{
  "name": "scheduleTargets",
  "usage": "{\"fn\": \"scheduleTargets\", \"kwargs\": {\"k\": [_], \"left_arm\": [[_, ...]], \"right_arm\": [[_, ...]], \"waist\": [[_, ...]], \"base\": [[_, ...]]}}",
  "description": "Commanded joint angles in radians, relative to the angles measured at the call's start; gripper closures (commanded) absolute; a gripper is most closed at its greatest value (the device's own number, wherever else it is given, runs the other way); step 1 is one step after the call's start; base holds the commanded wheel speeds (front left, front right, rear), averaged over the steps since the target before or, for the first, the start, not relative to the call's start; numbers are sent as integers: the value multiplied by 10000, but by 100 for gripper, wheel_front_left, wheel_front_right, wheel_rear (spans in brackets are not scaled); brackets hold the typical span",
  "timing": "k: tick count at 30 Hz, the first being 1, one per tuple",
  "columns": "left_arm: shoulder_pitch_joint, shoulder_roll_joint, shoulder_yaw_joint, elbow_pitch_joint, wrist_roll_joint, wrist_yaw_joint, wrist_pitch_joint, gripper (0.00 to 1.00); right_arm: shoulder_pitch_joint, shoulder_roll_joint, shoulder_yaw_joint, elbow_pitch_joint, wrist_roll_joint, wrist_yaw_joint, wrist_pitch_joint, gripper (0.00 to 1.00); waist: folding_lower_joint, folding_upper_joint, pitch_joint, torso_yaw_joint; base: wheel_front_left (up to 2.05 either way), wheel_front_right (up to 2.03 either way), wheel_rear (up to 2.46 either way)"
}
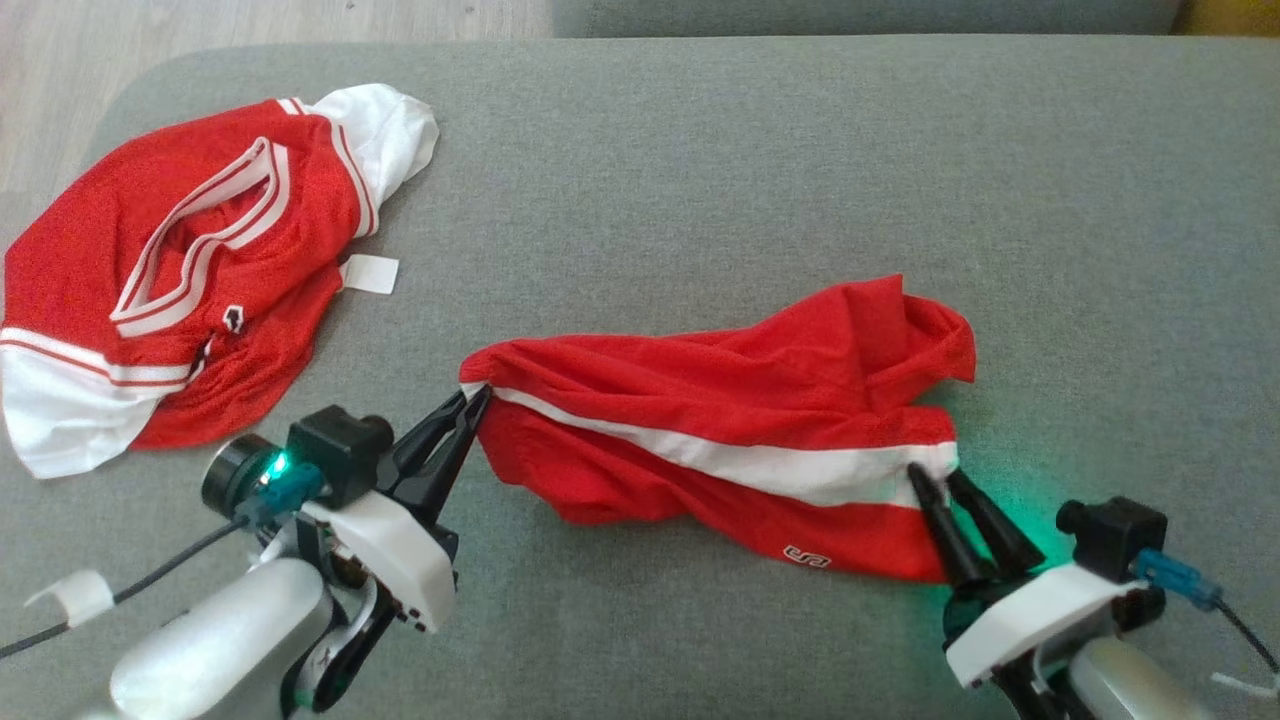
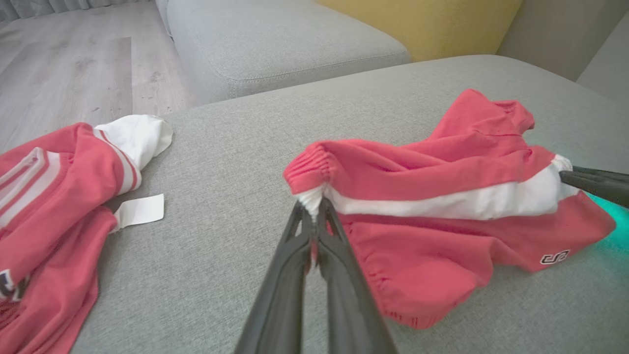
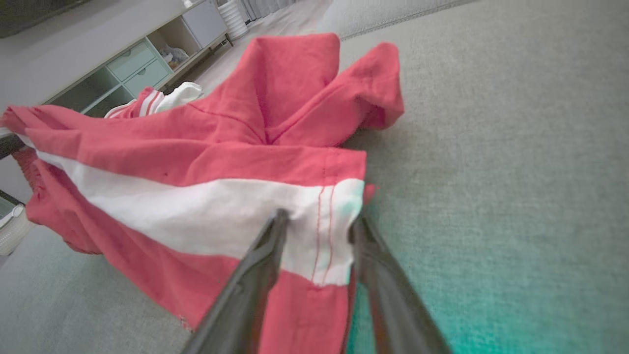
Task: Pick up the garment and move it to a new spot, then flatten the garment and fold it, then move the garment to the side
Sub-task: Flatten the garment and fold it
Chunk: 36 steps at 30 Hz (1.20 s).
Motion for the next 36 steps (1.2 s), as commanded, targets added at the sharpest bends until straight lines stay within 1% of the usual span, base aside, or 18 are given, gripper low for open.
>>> {"fn": "scheduleTargets", "kwargs": {"k": [1,7,9,11,16,19,22,24,26,29,31,36], "left_arm": [[-592,258,393,-139,-74,-19,-105,100],[-649,278,399,-204,-37,-40,-174,100],[-719,289,452,-311,24,-38,-314,100],[-870,293,514,-457,133,-61,-469,100],[-1900,57,809,-724,630,-236,-971,100],[-2792,-248,1044,-839,874,-529,-1288,100],[-3711,-571,1257,-817,1105,-733,-1428,100],[-4327,-728,1227,-702,1310,-949,-1325,100],[-4962,-937,1187,-549,1427,-1276,-1219,100],[-5868,-1385,1365,-126,1420,-1577,-1265,100],[-6399,-1635,1403,286,1466,-1727,-1220,100],[-7335,-2371,1175,1995,1537,-2156,-1057,100]], "right_arm": [[-219,-146,116,-299,18,67,-55,100],[-174,-273,-264,-729,-323,67,-55,100],[-146,-332,-664,-990,-514,67,-55,100],[-179,-422,-1271,-1311,-693,67,-55,100],[-658,-1045,-2949,-2172,-1346,67,-55,100],[-1129,-1620,-3584,-2707,-1718,67,-55,100],[-1599,-2156,-4125,-3277,-2007,67,-55,100],[-1982,-2434,-4281,-3584,-2093,67,-55,100],[-2460,-2750,-4284,-3701,-2209,67,-55,100],[-3309,-3106,-4203,-3693,-2363,67,-55,100],[-3953,-3349,-3988,-3483,-2651,67,-55,100],[-5747,-3379,-3305,-2429,-2858,67,-55,100]], "waist": [[-1,0,-12,-12],[-1,0,-81,-76],[-1,0,-98,-129],[-1,0,-94,-205],[-1,0,-73,-438],[-1,0,-153,-625],[-1,0,-221,-809],[-1,0,-240,-1002],[-1,0,-235,-1150],[-1,0,-127,-1277],[-1,0,50,-1390],[-1,0,745,-1545]], "base": [[0,0,0],[0,0,0],[0,0,0],[0,0,0],[0,0,0],[0,0,0],[0,0,0],[0,0,0],[0,0,0],[0,0,0],[0,0,0],[0,0,0]]}}
